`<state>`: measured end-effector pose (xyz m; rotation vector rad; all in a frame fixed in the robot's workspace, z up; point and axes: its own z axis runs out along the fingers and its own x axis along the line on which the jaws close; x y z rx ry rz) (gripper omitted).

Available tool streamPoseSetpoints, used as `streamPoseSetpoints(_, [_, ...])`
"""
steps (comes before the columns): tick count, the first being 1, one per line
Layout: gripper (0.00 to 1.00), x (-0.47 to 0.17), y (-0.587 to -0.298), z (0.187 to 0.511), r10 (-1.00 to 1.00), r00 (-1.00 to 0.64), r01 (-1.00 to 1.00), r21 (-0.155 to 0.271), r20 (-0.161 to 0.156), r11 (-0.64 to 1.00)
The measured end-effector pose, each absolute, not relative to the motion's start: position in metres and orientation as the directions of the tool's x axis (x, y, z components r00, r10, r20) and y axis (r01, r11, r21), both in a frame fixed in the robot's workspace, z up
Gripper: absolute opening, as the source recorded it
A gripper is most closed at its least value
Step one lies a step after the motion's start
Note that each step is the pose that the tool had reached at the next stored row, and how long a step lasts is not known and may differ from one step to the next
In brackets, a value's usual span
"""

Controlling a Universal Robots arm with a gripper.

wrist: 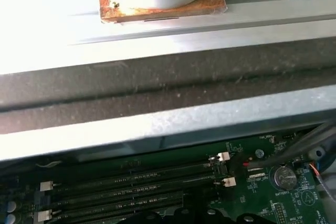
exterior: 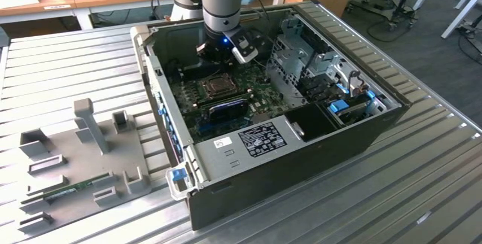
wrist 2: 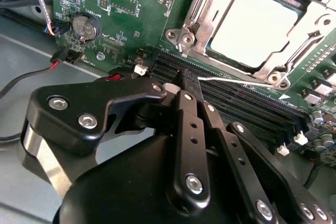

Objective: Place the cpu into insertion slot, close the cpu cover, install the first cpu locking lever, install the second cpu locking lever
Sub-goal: 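Install the first cpu locking lever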

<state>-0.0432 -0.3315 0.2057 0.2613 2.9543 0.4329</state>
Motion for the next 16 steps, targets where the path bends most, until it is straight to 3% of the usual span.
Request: streamPoseSetpoints(16, [0.1,-0.0485,-0.3319,0.2057,0.218,-0.968,0.175,0.296,-0.12,0.939])
